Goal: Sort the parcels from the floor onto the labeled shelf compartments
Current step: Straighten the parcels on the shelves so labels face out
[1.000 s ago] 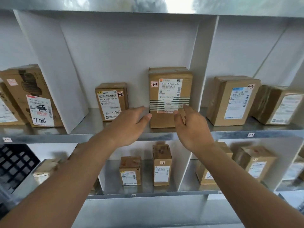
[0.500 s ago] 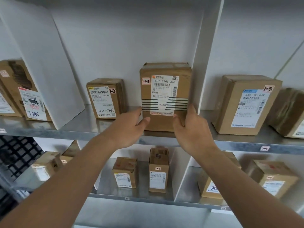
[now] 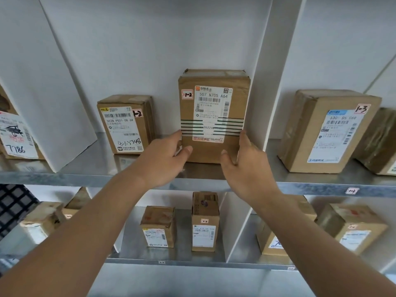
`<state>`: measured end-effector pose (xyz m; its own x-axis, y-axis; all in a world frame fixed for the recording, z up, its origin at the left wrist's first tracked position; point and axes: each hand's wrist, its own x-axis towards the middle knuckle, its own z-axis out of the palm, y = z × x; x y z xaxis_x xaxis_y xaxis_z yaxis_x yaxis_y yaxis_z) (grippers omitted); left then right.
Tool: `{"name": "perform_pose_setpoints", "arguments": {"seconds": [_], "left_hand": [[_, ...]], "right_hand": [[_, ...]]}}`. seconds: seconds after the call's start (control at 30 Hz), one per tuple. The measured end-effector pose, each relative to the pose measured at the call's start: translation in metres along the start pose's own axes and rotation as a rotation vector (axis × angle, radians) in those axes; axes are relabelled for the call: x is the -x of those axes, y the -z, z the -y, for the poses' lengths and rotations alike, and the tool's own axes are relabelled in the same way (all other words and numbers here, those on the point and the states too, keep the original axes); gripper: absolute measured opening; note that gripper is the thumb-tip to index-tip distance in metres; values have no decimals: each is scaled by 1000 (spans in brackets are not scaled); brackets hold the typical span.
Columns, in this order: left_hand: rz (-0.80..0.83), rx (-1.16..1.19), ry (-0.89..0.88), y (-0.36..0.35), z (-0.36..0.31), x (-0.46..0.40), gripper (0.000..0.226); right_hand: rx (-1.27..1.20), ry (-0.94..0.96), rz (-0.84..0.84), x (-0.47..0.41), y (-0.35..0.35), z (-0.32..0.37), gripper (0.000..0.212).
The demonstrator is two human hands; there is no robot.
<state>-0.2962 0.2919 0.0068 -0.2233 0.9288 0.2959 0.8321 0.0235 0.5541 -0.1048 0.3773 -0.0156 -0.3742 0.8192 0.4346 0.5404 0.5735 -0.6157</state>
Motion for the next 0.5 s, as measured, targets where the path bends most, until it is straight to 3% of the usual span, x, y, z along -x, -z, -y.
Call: {"name": "perform_pose_setpoints", "arguments": {"seconds": [0.23, 0.5], "left_hand": [[11, -25, 28, -3, 3, -5, 55], [-6, -77, 120, 2, -11, 13, 58]], "right_hand": [[-7, -13, -8, -5, -2, -2, 58], [-53, -40, 57, 7, 12, 0, 36]]}}
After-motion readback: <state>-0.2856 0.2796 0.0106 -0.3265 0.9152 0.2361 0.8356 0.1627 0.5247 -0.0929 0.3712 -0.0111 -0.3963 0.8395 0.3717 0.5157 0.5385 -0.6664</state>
